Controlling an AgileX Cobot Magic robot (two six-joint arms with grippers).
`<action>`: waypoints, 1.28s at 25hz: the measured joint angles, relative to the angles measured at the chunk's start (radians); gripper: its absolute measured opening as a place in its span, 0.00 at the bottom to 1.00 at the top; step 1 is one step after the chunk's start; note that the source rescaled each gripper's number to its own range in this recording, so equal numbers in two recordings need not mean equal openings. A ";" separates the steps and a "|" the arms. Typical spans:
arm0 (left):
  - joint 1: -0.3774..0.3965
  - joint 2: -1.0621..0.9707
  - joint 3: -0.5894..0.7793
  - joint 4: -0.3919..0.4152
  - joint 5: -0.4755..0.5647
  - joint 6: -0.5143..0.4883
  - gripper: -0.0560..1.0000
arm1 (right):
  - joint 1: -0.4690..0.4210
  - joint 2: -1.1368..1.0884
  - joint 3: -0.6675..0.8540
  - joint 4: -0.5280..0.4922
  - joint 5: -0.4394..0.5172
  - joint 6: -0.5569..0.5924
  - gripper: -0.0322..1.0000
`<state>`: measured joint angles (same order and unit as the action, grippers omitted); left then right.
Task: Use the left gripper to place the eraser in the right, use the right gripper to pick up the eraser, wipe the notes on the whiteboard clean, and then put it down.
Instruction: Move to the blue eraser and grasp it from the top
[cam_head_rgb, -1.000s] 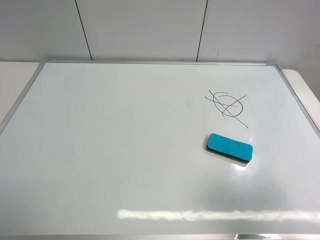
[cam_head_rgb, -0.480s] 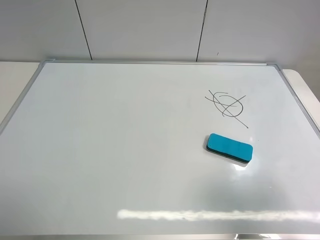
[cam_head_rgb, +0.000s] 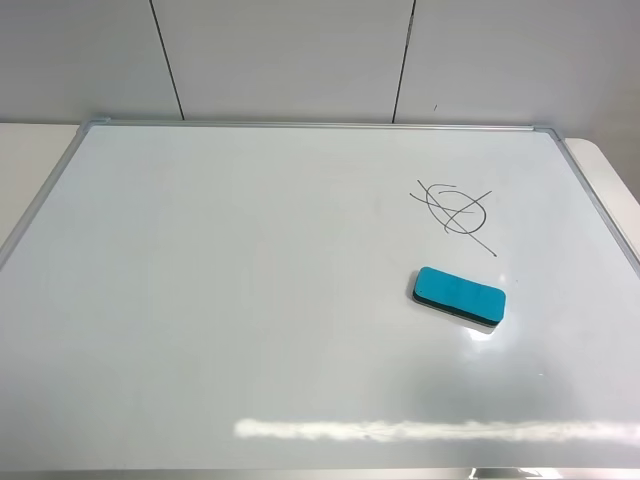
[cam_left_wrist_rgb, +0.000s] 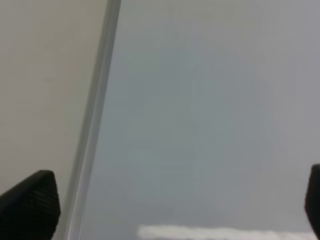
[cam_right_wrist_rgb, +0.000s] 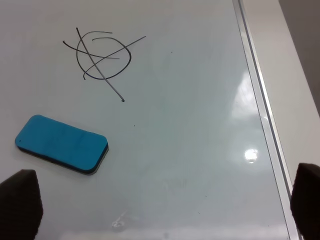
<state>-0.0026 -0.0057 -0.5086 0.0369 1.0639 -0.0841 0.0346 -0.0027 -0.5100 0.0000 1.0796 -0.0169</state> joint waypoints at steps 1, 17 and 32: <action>-0.003 0.000 0.001 0.001 0.000 0.000 1.00 | 0.000 0.000 0.000 0.000 0.000 0.000 1.00; -0.079 0.000 0.001 0.046 0.000 0.000 1.00 | 0.000 0.000 0.000 0.000 0.000 0.000 1.00; -0.079 0.000 0.001 0.046 0.000 0.000 1.00 | 0.000 0.000 0.000 0.000 0.000 0.000 1.00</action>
<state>-0.0821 -0.0057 -0.5079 0.0831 1.0639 -0.0841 0.0346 -0.0027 -0.5100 0.0000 1.0796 -0.0169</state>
